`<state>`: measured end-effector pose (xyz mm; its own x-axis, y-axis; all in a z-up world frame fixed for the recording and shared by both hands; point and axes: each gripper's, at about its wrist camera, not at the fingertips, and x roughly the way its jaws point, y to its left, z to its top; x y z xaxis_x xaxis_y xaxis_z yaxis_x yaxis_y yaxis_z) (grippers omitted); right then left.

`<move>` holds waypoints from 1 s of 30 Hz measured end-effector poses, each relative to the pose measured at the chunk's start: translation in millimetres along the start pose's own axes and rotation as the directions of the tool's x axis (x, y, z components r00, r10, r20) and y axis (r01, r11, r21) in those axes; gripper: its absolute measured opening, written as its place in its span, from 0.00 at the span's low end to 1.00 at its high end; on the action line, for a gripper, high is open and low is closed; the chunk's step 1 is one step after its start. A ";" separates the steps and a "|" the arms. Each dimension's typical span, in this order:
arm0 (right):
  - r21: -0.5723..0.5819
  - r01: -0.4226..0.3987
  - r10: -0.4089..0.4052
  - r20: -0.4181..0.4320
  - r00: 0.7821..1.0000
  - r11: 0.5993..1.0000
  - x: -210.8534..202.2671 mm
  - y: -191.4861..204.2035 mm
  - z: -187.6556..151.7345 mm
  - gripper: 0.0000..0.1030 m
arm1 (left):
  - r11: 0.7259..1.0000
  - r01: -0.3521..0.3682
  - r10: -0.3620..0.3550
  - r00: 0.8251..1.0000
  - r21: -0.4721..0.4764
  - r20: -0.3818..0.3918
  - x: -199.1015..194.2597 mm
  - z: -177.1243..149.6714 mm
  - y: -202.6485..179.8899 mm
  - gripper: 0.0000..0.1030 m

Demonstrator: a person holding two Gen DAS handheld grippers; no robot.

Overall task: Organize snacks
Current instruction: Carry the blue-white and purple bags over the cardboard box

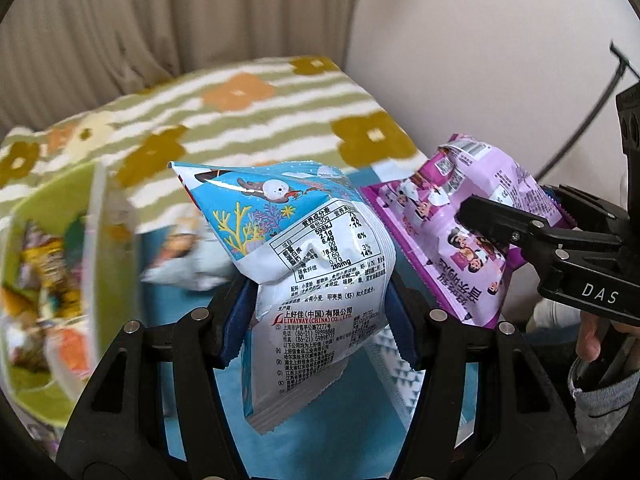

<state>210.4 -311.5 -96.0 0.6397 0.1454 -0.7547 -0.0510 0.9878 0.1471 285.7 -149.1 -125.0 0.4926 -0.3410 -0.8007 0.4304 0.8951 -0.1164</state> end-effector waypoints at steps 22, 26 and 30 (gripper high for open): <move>-0.188 -0.222 0.241 0.085 0.967 0.957 45.7 240.0 91.5 0.57 | 0.957 -0.213 0.226 0.973 -0.197 0.046 -97.9 -4.5 270.7 0.55; -0.186 -0.221 0.237 0.066 0.969 0.957 66.0 274.2 100.7 0.57 | 0.960 -0.208 0.216 0.976 -0.190 0.022 -84.9 2.7 309.0 0.55; -0.174 -0.209 0.219 0.045 0.975 0.962 83.4 289.8 104.2 0.57 | 0.962 -0.202 0.205 0.979 -0.183 -0.007 -64.5 8.9 336.2 0.59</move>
<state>328.9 -18.9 -49.7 0.6469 0.3559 -0.6744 -0.3162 0.9300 0.1875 405.4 171.4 -107.3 0.5652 -0.1486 -0.8115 0.1756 0.9828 -0.0577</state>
